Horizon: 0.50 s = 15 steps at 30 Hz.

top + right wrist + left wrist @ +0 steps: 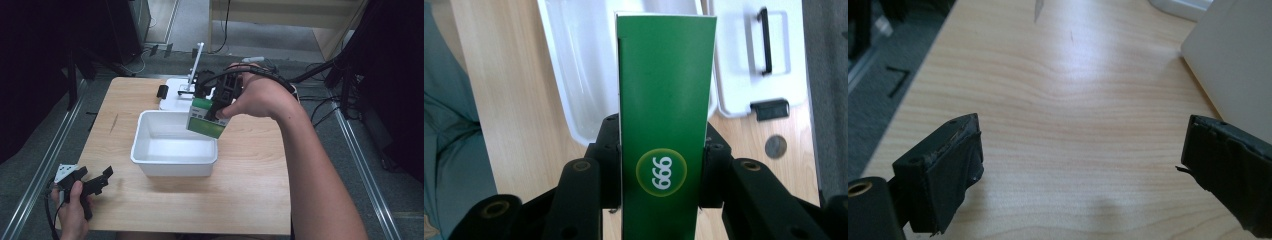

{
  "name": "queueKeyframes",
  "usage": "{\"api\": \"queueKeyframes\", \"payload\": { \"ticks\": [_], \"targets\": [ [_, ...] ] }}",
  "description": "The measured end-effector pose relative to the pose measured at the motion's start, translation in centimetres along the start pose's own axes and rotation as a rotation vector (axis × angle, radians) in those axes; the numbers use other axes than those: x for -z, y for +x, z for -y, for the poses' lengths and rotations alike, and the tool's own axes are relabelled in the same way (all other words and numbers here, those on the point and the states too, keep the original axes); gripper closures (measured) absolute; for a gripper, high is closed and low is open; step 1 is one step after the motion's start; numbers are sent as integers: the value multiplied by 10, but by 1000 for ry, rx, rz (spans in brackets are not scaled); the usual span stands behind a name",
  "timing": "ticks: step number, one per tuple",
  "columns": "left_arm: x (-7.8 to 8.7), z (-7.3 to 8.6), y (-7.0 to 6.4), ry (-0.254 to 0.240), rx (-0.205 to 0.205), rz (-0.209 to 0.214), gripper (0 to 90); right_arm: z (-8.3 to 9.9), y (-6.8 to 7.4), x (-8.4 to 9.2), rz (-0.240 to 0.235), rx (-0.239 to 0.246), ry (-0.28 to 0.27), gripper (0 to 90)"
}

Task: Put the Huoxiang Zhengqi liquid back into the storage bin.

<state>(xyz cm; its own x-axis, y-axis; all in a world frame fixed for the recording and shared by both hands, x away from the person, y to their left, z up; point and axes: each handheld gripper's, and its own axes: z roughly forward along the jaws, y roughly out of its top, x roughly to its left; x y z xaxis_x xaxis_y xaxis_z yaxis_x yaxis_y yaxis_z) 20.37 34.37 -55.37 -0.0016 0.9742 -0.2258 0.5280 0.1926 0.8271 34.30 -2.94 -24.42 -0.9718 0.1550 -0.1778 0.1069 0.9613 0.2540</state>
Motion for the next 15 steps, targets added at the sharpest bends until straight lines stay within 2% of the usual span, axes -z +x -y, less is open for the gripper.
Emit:
{"api": "queueKeyframes", "payload": {
  "ticks": [1,3,5,6,7,8,10,11,12,13,15],
  "targets": [
    [0,0,-3,-20,-22,-17,39,-6,2,-2,-9,13,-7,642],
    [1,0,-4,-28,-35,-32,39,-11,4,-6,-16,26,-14,641],
    [1,0,-8,-45,-71,-81,39,-15,5,-9,-24,40,-15,642],
    [1,0,-8,-45,-71,-81,39,-15,5,-9,-24,40,-15,642],
    [1,1,-10,-59,-102,-117,39,-20,6,-13,-29,55,-17,642],
    [1,1,-10,-59,-102,-117,39,-20,6,-13,-29,55,-17,642],
    [1,1,-13,-82,-136,-140,39,-25,8,-17,-37,61,-13,641],
    [1,2,-16,-100,-166,-165,39,-28,8,-22,-42,80,-15,641],
    [1,2,-16,-100,-166,-165,39,-28,8,-22,-42,80,-15,641],
    [1,2,-18,-109,-190,-173,39,-32,9,-26,-47,79,-7,641],
    [1,3,-19,-128,-205,-182,39,-34,9,-31,-47,112,1,641]
  ]
}}
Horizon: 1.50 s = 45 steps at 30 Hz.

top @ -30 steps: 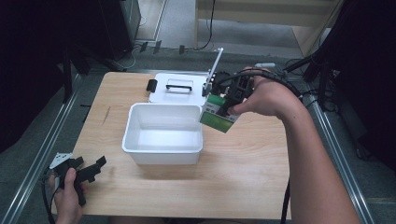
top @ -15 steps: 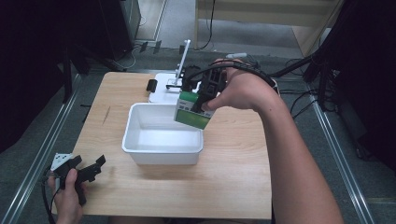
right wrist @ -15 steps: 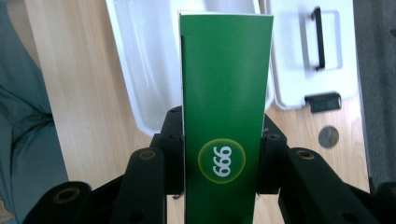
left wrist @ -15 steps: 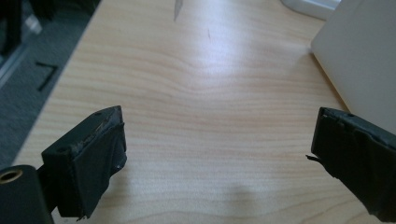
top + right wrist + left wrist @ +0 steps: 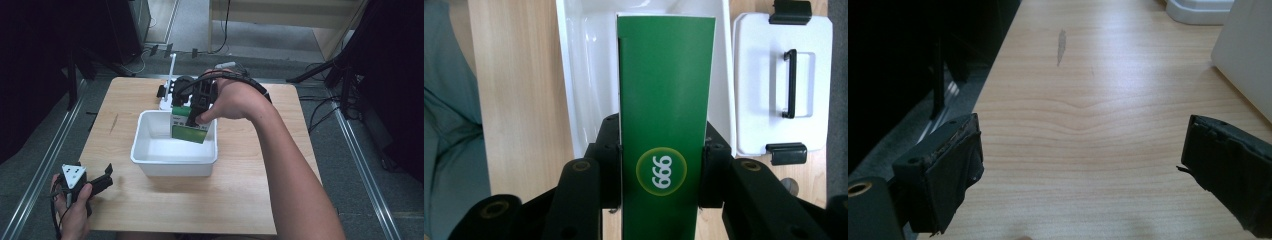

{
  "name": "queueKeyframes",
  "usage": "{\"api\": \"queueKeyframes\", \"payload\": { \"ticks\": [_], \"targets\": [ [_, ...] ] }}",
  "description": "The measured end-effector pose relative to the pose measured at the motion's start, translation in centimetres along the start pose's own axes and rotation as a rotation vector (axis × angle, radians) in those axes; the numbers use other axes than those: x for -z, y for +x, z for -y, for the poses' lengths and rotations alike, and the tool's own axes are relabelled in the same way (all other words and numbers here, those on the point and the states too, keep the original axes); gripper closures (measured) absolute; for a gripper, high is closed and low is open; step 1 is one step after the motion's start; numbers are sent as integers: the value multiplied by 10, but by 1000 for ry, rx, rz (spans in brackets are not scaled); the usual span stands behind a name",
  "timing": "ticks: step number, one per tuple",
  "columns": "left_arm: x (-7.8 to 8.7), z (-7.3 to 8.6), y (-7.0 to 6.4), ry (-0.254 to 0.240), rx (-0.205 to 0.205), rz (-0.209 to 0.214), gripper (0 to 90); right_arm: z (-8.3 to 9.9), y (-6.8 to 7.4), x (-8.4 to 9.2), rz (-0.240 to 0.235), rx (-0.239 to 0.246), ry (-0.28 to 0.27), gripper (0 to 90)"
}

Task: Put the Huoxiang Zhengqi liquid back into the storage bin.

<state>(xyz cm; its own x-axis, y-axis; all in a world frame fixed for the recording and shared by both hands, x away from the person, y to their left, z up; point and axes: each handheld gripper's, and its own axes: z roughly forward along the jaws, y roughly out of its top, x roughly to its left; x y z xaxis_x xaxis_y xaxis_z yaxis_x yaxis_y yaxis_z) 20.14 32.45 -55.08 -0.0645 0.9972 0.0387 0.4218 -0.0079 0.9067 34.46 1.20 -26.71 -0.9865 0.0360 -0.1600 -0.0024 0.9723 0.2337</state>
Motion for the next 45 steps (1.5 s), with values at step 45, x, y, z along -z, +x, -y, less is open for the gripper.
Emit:
{"api": "queueKeyframes", "payload": {
  "ticks": [45],
  "targets": [
    [-1,0,10,-9,99,50,39,24,-7,-73,-8,86,112,639]
  ]
}}
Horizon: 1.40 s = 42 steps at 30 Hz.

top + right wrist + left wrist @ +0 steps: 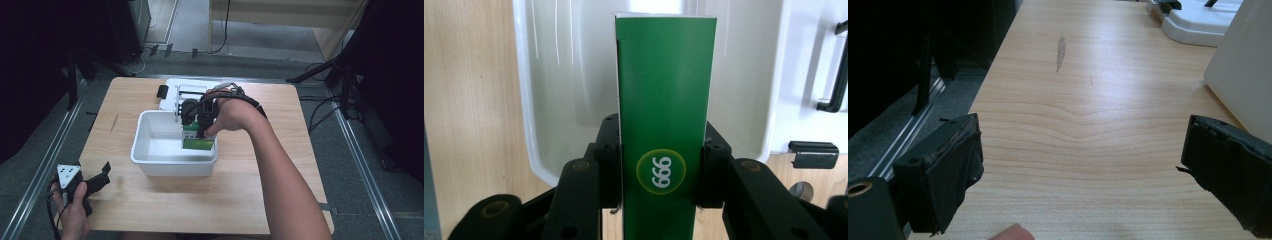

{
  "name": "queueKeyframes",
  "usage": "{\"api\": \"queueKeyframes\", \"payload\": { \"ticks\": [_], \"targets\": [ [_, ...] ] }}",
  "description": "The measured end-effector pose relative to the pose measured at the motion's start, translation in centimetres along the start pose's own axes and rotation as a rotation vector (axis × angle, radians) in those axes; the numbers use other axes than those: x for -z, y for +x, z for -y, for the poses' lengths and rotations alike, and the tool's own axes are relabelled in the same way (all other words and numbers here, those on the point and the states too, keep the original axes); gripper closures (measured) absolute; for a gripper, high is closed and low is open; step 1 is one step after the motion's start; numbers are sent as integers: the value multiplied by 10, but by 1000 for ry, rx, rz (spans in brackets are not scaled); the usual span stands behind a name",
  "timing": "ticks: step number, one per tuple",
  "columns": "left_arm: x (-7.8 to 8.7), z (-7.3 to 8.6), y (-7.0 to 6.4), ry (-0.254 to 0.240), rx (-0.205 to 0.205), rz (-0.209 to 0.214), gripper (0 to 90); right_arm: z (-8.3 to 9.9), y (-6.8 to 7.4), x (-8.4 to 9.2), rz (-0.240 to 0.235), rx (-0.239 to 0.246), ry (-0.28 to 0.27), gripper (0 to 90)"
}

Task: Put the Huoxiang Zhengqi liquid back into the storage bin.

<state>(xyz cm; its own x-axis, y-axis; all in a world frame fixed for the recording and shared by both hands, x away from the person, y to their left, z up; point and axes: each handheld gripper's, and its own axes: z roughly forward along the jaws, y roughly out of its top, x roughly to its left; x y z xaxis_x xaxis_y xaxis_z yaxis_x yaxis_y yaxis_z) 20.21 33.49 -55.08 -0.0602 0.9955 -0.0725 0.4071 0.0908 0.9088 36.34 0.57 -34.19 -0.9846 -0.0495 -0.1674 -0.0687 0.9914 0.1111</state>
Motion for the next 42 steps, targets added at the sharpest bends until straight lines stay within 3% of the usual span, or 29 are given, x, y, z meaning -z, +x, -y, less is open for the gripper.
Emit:
{"api": "queueKeyframes", "payload": {
  "ticks": [12,25,32,42],
  "targets": [
    [0,0,0,-5,1,1,39,-1,1,-31,-14,31,4,638],
    [0,0,0,-6,1,0,39,-1,4,-56,-37,33,15,629],
    [0,0,0,-5,2,-1,39,1,2,-55,-36,14,2,612],
    [0,0,0,-3,-2,-2,39,9,1,-43,-41,-27,-68,429]
  ]
}}
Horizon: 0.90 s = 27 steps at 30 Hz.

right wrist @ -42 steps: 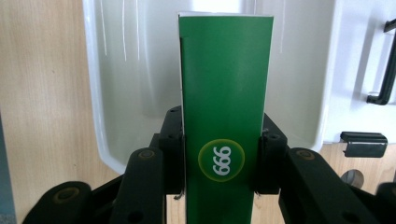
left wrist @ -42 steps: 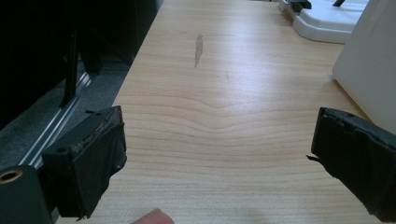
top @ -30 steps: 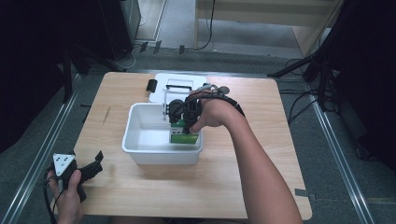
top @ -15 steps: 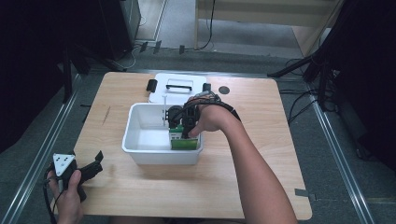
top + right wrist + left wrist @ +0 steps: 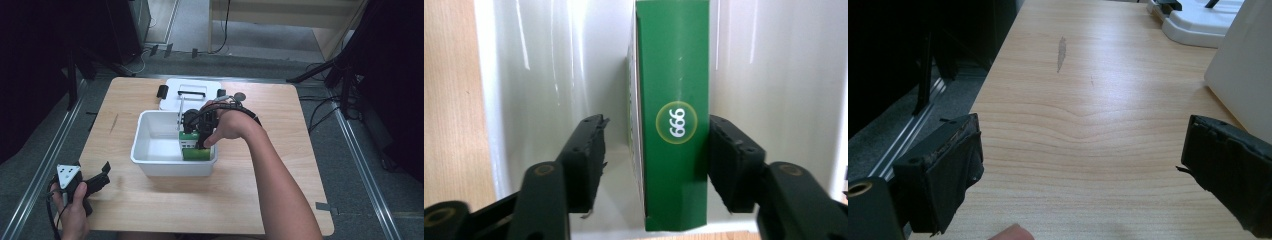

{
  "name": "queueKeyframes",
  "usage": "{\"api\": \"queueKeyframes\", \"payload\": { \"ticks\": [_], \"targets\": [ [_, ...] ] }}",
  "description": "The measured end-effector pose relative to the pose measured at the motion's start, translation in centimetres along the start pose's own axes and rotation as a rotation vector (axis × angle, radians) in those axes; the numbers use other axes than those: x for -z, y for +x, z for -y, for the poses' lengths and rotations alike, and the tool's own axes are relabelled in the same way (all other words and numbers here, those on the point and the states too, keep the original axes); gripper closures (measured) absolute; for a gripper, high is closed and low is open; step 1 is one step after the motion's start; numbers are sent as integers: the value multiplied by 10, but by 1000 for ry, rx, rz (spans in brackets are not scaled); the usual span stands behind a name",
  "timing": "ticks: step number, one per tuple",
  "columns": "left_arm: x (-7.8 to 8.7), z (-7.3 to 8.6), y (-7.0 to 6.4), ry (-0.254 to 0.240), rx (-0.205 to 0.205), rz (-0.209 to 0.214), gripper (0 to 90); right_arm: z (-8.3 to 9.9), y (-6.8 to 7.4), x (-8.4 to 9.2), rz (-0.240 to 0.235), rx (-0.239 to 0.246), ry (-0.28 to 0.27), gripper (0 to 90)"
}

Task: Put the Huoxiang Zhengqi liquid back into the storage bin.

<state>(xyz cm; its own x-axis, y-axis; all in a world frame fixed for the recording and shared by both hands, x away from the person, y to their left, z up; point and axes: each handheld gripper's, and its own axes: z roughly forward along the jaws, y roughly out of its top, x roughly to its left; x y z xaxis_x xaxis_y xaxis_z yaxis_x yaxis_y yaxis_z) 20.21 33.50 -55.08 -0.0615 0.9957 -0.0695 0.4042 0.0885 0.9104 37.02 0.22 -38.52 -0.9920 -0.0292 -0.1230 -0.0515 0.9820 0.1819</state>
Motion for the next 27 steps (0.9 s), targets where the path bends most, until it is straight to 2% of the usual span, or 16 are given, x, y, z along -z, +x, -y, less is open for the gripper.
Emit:
{"api": "queueKeyframes", "payload": {
  "ticks": [1,2,3,6,7,16,19,24,25,26,27],
  "targets": [
    [0,0,0,0,0,1,39,2,0,6,5,-14,-16,398],
    [0,0,0,0,0,1,39,2,0,6,5,-14,-16,398],
    [0,0,0,0,-1,1,39,3,0,13,7,-17,-45,384],
    [0,0,0,-1,0,1,39,5,0,22,16,-26,-71,367],
    [0,0,0,-1,-1,2,39,7,0,30,21,-40,-97,354],
    [0,0,0,0,0,6,39,22,5,54,53,-97,-148,293],
    [0,0,0,1,-1,4,39,34,5,63,82,-137,-173,286],
    [0,0,0,1,-2,2,39,49,4,69,96,-179,-197,275],
    [0,0,0,1,-2,2,39,58,4,70,103,-208,-216,272],
    [0,0,0,1,-2,2,39,58,4,70,103,-208,-216,272],
    [0,0,0,1,-1,2,39,67,4,73,109,-237,-232,270]
  ]
}}
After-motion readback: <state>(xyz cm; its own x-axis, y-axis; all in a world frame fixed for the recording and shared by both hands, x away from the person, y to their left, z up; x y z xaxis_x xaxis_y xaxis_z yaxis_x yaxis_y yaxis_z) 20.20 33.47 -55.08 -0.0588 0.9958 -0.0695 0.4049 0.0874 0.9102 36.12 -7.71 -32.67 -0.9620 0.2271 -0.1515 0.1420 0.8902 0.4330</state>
